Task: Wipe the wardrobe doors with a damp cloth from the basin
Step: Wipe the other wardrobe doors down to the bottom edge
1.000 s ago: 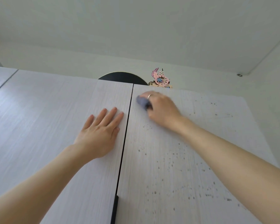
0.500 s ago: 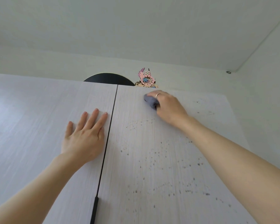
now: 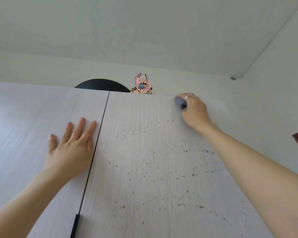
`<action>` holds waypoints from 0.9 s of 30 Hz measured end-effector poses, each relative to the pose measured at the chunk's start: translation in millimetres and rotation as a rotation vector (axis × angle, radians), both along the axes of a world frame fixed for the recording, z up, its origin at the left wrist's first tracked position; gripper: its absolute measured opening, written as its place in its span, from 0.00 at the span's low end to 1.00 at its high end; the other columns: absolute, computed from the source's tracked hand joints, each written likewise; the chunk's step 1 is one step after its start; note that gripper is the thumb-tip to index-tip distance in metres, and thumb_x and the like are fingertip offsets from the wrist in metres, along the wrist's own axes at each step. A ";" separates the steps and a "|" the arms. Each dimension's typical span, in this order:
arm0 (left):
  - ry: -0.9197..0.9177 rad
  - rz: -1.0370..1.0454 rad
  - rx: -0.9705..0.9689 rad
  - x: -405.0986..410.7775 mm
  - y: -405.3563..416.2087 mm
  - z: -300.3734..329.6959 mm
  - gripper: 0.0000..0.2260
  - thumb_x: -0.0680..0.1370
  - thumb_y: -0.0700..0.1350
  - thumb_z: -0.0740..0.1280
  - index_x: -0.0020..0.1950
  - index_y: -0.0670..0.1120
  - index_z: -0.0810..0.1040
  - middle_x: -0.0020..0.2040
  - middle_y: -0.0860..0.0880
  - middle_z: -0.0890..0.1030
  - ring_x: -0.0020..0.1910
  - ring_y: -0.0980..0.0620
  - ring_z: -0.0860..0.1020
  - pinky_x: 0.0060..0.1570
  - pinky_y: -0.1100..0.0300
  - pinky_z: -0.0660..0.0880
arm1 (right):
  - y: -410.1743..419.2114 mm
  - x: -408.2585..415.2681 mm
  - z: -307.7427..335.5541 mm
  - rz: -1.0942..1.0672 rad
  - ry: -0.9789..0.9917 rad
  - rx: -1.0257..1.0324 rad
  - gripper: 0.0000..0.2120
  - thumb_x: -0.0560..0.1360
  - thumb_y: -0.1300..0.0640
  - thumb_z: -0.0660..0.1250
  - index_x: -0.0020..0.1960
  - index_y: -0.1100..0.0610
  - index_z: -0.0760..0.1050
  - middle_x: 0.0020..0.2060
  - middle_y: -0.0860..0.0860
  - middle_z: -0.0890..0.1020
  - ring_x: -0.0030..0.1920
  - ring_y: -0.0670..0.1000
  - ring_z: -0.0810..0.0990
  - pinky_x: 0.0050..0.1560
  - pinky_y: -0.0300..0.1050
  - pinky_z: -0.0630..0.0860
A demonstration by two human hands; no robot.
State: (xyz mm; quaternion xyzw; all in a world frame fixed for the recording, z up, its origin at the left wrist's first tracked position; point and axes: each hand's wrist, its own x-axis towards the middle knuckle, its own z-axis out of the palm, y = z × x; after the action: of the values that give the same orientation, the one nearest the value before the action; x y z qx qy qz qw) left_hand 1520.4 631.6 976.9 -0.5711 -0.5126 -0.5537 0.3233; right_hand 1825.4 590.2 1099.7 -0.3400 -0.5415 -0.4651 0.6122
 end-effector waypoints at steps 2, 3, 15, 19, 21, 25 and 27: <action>-0.004 0.006 -0.003 0.8 -1.8 0.0 0.22 0.81 0.52 0.39 0.74 0.65 0.37 0.77 0.58 0.40 0.76 0.52 0.40 0.73 0.44 0.42 | -4.6 1.9 4.6 0.028 -0.072 -0.040 0.18 0.68 0.72 0.56 0.50 0.58 0.78 0.57 0.55 0.78 0.57 0.57 0.74 0.55 0.45 0.69; -0.004 0.011 -0.006 1.1 -2.4 0.4 0.22 0.81 0.52 0.39 0.74 0.64 0.37 0.77 0.58 0.40 0.76 0.52 0.40 0.73 0.44 0.42 | -7.0 10.8 6.0 0.036 -0.030 -0.033 0.15 0.68 0.71 0.56 0.45 0.56 0.76 0.54 0.56 0.78 0.54 0.58 0.75 0.52 0.46 0.70; -0.035 -0.024 0.006 5.1 0.1 0.1 0.23 0.81 0.50 0.41 0.75 0.62 0.41 0.77 0.57 0.42 0.76 0.51 0.41 0.72 0.44 0.41 | -1.5 31.3 -38.7 -0.023 0.080 0.021 0.18 0.69 0.69 0.59 0.53 0.55 0.78 0.55 0.53 0.79 0.55 0.57 0.76 0.50 0.43 0.70; -0.029 -0.041 0.021 2.7 0.3 -3.0 0.22 0.81 0.51 0.43 0.75 0.62 0.45 0.78 0.56 0.45 0.76 0.51 0.43 0.72 0.45 0.42 | -1.8 31.8 -52.6 -0.085 -0.236 -0.026 0.26 0.68 0.72 0.59 0.62 0.53 0.76 0.62 0.48 0.77 0.61 0.51 0.73 0.59 0.42 0.68; -0.025 -0.039 0.019 3.5 1.5 -6.0 0.22 0.81 0.51 0.43 0.76 0.62 0.45 0.78 0.55 0.45 0.76 0.51 0.43 0.72 0.45 0.42 | -8.6 52.7 -45.6 -0.043 -0.007 -0.040 0.18 0.67 0.71 0.57 0.48 0.54 0.77 0.52 0.52 0.79 0.51 0.56 0.75 0.48 0.45 0.70; -0.032 -0.051 0.034 2.5 4.6 -8.7 0.22 0.81 0.51 0.43 0.76 0.62 0.45 0.78 0.55 0.45 0.76 0.50 0.43 0.71 0.44 0.42 | -9.7 75.4 -50.9 0.009 0.367 0.029 0.13 0.65 0.71 0.54 0.37 0.54 0.65 0.41 0.53 0.71 0.39 0.55 0.68 0.37 0.43 0.61; -0.021 -0.047 0.033 1.2 5.8 -7.6 0.22 0.81 0.51 0.43 0.75 0.62 0.45 0.78 0.55 0.45 0.76 0.50 0.43 0.72 0.44 0.41 | -4.0 67.6 -65.3 -0.002 0.303 0.045 0.15 0.66 0.73 0.55 0.41 0.53 0.68 0.45 0.53 0.74 0.44 0.56 0.71 0.41 0.42 0.64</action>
State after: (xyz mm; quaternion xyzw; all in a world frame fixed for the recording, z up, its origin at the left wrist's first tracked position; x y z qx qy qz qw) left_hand 1521.7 637.4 969.3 -0.5716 -0.4932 -0.5756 0.3141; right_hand 1893.0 586.2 1034.4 -0.3931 -0.4320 -0.4213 0.6939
